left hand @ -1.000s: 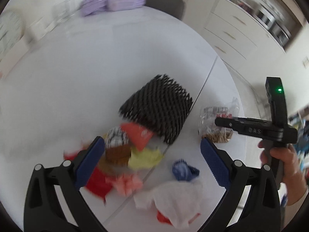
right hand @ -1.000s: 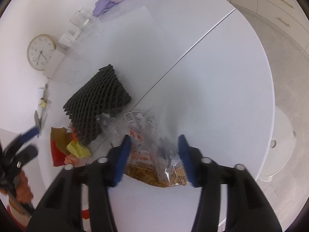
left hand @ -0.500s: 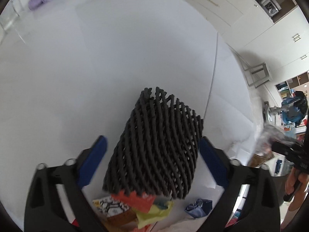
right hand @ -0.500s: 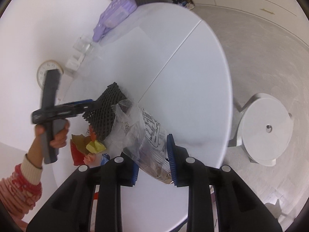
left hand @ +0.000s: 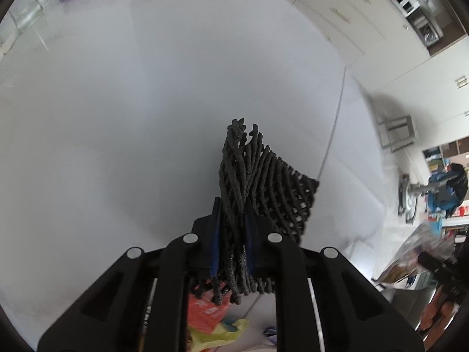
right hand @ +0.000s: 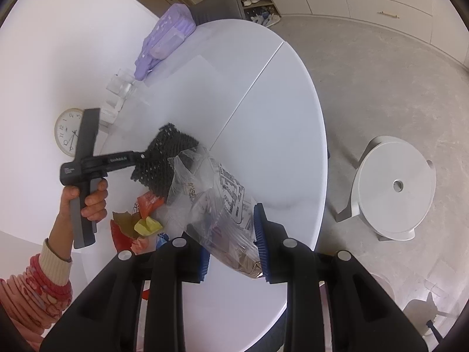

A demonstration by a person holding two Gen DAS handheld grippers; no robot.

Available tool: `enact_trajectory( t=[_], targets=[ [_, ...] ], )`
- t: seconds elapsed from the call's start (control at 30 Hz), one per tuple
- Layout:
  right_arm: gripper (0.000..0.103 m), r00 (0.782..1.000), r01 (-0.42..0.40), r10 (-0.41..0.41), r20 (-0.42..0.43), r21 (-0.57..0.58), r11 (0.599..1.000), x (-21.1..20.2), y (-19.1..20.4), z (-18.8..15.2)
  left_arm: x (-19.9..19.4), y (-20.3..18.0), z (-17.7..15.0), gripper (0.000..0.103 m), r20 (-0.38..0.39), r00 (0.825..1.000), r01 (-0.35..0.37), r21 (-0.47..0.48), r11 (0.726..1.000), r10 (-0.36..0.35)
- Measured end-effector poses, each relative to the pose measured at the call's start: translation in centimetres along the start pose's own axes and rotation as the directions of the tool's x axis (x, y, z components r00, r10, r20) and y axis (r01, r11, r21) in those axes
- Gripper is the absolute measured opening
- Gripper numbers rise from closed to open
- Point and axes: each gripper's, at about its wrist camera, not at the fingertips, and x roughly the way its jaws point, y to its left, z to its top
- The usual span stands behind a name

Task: Collect trash
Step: 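Carry the snack bag and mesh net to the white bin and release both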

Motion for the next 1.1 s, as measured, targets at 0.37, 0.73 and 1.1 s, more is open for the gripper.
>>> enact_trajectory(
  t=[0.37,0.73,1.1],
  targets=[
    [0.027,0.995,0.003,0.003,0.098,-0.057,0.998,-6.4,-0.4,-2.2,-9.7,-9.0,-4.9,0.013,0.215,0.977,-0.023,0.063,0.998,0.009],
    [0.028,0.978,0.189,-0.182,0.104,-0.069,0.980,-15.1,-7.6,-10.9,-8.9,-23.1,-21.4,0.014,0.033,0.995,0.085,0.218,0.972,-0.095],
    [0.029,0.985,0.158,-0.161,0.059,0.048,0.986,-17.5,-16.4,-17.3,-0.4,-30.0,-28.3,0.014,-0.191,0.981,0.081,0.262,0.962,-0.030]
  ],
)
